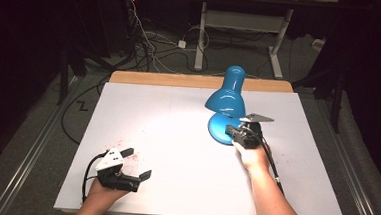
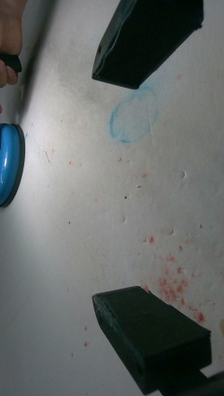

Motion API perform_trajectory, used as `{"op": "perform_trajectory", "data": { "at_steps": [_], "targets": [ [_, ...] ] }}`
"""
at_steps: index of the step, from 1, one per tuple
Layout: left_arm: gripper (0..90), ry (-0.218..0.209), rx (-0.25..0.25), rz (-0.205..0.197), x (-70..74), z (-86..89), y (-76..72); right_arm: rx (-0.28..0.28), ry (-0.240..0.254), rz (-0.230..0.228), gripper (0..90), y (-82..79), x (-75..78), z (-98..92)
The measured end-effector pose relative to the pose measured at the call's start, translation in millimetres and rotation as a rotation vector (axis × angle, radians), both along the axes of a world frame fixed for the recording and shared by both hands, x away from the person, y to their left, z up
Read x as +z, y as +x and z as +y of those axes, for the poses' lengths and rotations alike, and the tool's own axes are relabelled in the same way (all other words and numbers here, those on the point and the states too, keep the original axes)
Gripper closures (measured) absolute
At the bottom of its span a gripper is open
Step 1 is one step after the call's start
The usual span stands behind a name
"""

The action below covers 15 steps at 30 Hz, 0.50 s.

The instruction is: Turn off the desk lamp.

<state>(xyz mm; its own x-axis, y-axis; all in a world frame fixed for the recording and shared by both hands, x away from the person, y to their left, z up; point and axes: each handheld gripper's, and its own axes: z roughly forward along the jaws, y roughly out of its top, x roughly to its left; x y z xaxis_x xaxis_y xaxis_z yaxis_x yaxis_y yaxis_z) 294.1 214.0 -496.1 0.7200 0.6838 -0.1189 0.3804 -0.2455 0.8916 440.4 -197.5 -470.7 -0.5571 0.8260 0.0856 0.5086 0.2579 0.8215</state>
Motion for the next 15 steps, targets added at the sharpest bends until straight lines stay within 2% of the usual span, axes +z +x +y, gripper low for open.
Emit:
{"op": "perform_trajectory", "data": {
  "at_steps": [15],
  "targets": [
    [0.0,-0.001,0.002,0.0,0.0,0.1,0.0,0.006,0.001,0.0,90.0,0.9,-0.1,-1.9]
  ]
}}
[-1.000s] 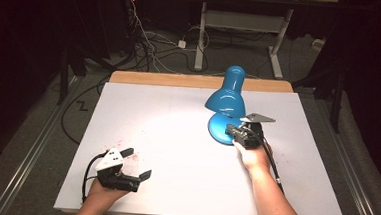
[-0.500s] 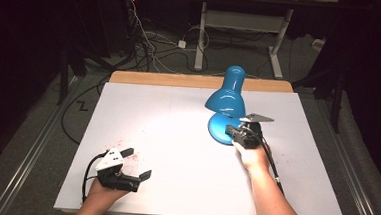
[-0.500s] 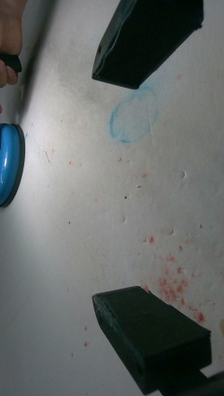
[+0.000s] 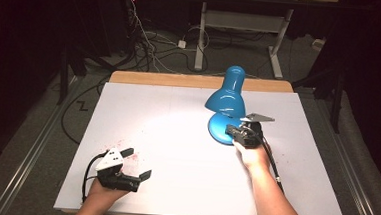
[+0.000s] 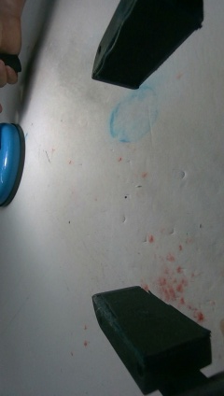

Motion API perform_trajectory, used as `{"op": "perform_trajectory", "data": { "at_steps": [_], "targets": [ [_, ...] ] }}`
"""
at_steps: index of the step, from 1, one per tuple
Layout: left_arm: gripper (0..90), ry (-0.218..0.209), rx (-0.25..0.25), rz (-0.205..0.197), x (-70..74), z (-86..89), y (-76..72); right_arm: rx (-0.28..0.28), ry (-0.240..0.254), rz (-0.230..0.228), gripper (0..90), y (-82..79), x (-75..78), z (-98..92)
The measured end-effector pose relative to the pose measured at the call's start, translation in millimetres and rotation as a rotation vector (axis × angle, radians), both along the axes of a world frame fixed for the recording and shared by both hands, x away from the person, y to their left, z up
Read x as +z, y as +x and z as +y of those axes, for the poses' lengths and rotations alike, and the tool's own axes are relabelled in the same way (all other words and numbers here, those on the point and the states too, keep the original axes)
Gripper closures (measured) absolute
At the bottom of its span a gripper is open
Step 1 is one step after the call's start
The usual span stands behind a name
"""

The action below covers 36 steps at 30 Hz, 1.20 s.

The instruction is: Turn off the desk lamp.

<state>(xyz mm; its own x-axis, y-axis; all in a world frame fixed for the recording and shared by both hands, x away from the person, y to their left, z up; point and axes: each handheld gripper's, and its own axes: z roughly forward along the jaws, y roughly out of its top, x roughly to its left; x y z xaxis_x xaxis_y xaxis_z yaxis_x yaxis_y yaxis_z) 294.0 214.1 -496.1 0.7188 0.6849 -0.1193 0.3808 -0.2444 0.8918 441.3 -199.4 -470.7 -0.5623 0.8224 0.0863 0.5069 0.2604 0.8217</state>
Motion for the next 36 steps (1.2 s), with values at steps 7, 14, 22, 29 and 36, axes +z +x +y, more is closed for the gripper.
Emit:
{"op": "perform_trajectory", "data": {
  "at_steps": [7,14,22,29,36],
  "targets": [
    [0.0,0.0,0.0,0.002,-0.1,0.0,0.1,0.001,0.004,-0.001,90.0,0.2,-0.4,-0.2],
    [0.0,0.0,0.002,0.0,0.0,0.0,-0.1,0.002,0.01,0.0,90.0,0.7,-1.4,-0.6],
    [0.0,0.0,0.001,0.004,0.1,0.2,0.2,-0.019,0.005,-0.004,90.0,1.5,-3.7,-1.8],
    [0.0,-0.005,0.0,0.008,0.0,0.8,0.9,-0.022,0.002,-0.007,90.0,2.1,-3.6,-1.3],
    [0.0,-0.002,0.0,0.005,0.2,0.4,0.4,-0.014,-0.019,-0.006,90.0,0.6,-1.6,0.6]
  ]
}}
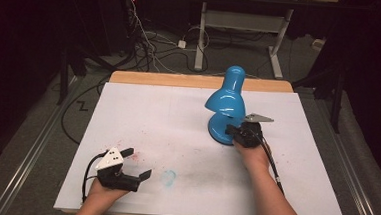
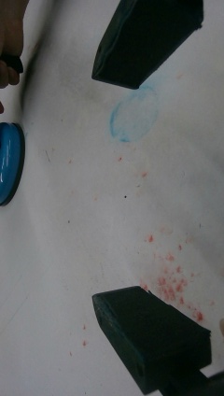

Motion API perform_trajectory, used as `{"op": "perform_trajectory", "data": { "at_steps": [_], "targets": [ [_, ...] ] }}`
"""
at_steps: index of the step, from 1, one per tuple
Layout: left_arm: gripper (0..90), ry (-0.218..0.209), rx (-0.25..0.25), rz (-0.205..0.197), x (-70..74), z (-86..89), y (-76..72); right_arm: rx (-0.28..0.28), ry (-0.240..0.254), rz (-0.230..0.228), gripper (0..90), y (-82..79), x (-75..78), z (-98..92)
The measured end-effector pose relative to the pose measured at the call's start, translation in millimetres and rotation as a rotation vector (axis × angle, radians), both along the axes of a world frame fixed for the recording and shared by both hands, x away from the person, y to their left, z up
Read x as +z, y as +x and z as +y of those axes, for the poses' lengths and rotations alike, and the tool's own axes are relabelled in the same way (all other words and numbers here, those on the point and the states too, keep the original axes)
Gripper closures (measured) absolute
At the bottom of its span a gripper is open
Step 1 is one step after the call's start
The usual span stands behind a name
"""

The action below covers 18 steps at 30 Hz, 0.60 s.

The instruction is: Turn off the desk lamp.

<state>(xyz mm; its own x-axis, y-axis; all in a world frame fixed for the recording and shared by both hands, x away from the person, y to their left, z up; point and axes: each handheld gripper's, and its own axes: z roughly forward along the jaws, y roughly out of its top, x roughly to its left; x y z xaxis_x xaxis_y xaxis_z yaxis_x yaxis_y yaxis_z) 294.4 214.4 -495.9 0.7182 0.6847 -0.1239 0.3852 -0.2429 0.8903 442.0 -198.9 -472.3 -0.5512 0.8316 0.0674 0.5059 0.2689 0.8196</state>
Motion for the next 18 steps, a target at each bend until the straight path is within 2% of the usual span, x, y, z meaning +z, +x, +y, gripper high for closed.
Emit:
{"op": "perform_trajectory", "data": {
  "at_steps": [4,6,13,15,18],
  "targets": [
    [0.0,0.001,-0.002,0.003,-0.2,-0.2,0.5,-0.008,0.011,-0.003,90.0,-3.8,4.3,-2.4],
    [0.0,0.0,-0.004,0.005,-0.1,-0.3,1.0,0.001,0.02,-0.019,90.0,-8.0,8.3,-2.5],
    [0.0,0.008,-0.008,-0.001,0.3,-1.4,0.8,0.035,0.031,-0.067,90.0,-30.4,24.1,-0.7],
    [0.0,0.011,-0.008,0.0,0.3,-1.9,1.1,0.038,0.034,-0.072,90.0,-33.8,25.7,-0.6],
    [0.0,0.014,-0.008,0.0,0.3,-2.8,1.3,0.055,0.032,-0.084,90.0,-46.9,28.3,-1.1]
  ]
}}
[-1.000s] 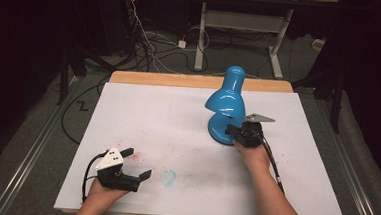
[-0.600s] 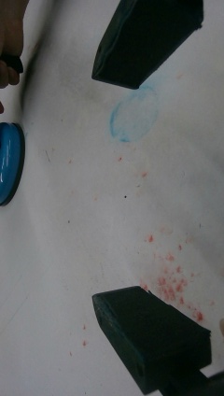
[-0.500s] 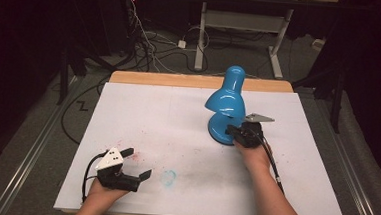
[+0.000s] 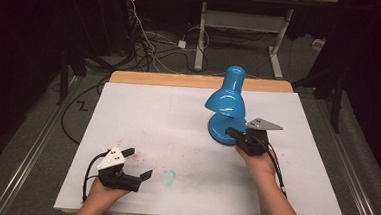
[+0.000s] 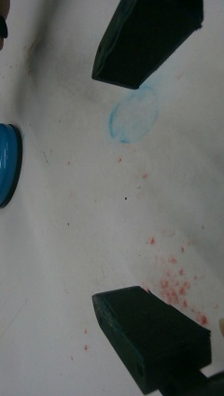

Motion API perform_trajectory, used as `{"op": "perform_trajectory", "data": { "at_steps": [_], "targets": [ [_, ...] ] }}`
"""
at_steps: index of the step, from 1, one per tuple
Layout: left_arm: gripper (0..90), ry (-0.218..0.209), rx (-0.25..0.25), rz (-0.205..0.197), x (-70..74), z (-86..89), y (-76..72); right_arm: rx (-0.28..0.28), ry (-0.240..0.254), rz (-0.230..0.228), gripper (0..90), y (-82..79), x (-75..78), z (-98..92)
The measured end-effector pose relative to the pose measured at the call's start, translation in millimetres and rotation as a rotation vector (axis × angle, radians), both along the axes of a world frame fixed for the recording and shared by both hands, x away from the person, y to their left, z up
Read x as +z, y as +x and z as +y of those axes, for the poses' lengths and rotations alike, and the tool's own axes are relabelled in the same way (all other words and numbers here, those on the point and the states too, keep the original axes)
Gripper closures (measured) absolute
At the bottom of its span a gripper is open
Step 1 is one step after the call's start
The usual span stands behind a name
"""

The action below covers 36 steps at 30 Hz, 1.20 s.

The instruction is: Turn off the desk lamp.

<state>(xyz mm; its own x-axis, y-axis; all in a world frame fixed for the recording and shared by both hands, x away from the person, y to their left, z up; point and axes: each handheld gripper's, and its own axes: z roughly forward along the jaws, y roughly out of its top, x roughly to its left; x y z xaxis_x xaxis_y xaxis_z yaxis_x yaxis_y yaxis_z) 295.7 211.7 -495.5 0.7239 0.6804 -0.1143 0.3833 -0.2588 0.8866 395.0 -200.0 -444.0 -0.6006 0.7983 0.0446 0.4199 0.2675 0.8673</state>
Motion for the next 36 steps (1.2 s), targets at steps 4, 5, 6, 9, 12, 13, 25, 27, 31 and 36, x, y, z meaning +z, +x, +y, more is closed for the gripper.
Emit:
{"op": "perform_trajectory", "data": {
  "at_steps": [4,5,6,9,12,13,25,27,31,36],
  "targets": [
    [0.0,0.001,-0.002,0.0,0.0,-0.1,-0.2,0.005,0.002,0.011,90.0,-10.4,-7.9,-4.5],
    [0.0,0.001,-0.001,0.001,-0.2,-0.1,-0.1,0.006,0.0,0.018,90.0,-12.4,-11.2,-6.5],
    [0.0,0.001,-0.001,0.002,-0.2,-0.1,0.0,0.005,0.003,0.027,90.0,-14.7,-14.4,-8.5],
    [0.0,0.002,-0.001,0.002,-0.3,-0.2,0.1,0.004,0.006,0.041,90.0,-21.9,-23.2,-14.5],
    [0.0,0.0,0.002,0.001,-0.3,-0.2,-0.2,0.006,0.003,0.052,90.0,-30.7,-29.3,-20.9],
    [0.0,0.0,0.002,0.001,-0.3,0.0,-0.2,0.008,0.006,0.056,90.0,-34.0,-30.4,-23.3],
    [0.0,0.007,0.001,-0.002,0.8,0.1,-1.1,0.0,-0.006,0.03,90.0,-85.2,-31.0,-61.3],
    [0.0,0.007,0.001,-0.006,1.7,-0.1,-1.6,-0.002,-0.014,0.011,90.0,-91.8,-32.4,-65.7],
    [0.0,0.012,-0.004,-0.016,4.9,-2.5,-3.3,-0.003,-0.005,0.003,90.0,-97.5,-35.4,-68.3],
    [0.0,0.017,-0.016,-0.012,4.6,-6.2,-3.4,-0.008,-0.016,-0.002,83.0,-95.7,-35.0,-68.2]
  ]
}}
